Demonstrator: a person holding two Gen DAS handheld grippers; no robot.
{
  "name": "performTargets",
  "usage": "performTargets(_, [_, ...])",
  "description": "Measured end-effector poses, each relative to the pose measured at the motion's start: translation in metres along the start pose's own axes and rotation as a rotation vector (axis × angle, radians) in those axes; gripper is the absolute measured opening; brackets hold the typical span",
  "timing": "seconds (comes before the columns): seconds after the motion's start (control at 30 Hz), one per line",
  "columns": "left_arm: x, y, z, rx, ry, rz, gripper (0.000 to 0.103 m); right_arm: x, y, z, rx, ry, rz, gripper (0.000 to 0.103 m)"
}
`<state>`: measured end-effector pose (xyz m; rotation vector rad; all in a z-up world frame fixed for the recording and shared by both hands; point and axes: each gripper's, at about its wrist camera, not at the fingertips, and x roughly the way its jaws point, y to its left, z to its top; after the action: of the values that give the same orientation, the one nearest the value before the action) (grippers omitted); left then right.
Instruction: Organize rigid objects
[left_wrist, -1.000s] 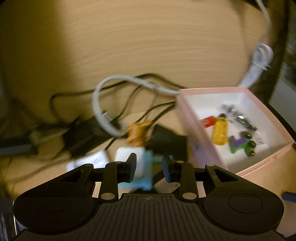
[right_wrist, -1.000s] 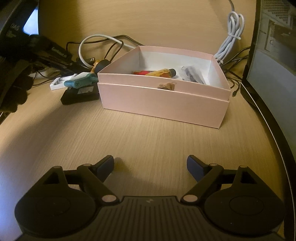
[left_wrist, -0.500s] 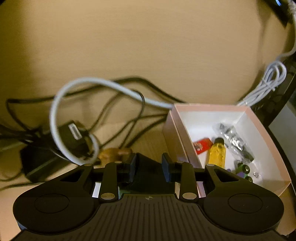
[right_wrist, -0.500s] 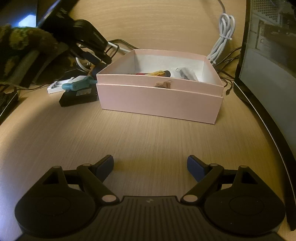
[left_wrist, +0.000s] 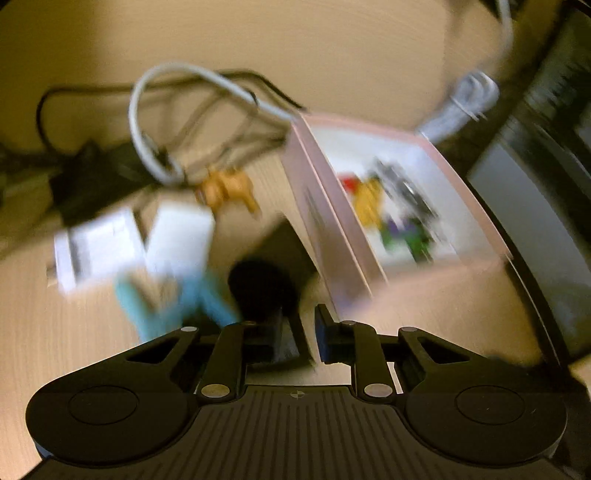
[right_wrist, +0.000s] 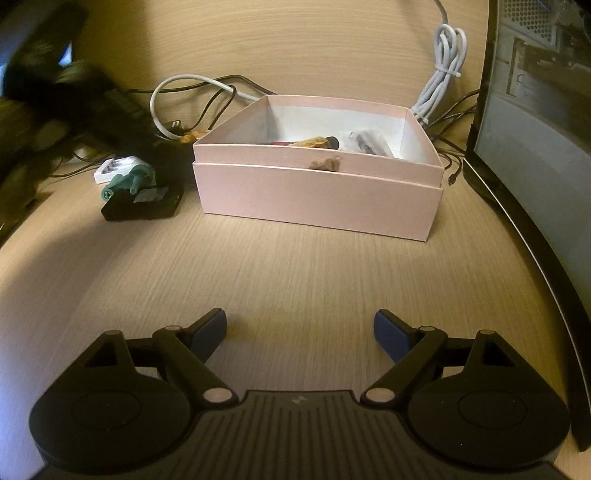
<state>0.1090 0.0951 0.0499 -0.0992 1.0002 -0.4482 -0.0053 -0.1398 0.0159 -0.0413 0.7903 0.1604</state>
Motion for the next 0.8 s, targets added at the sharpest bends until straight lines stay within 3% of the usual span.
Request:
performTargets(0.07, [-0.013, -0.007, -0.022, -0.001, 0.024, -0.042, 0.022, -0.002, 0.001, -0.002, -0.003, -0.002, 0.001, 0.088])
performTargets(0.17, [-0.03, -0.02, -0.051, 0.019, 0.028, -0.019, 0.022, -0.005, 0.002, -0.006, -0.009, -0.009, 0.007, 0.088])
performTargets(0.37, [-0.06, -0.031, -0.082, 0.08, -0.064, 0.172, 0.023, -0.004, 0.0, -0.006, -0.019, -0.008, 0.018, 0.089])
performTargets(0.53, [-0.073, -0.014, -0.075, -0.072, -0.166, 0.224, 0.023, -0.004, 0.004, -0.002, -0.037, 0.02, 0.03, 0.089])
performTargets(0.7, [-0.083, 0.0, -0.073, -0.108, -0.222, 0.244, 0.023, -0.008, 0.009, -0.002, -0.027, 0.058, 0.015, 0.089])
performTargets(0.8, [-0.093, 0.015, -0.085, -0.13, -0.233, 0.203, 0.023, -0.009, 0.018, 0.004, -0.038, 0.054, -0.014, 0.078])
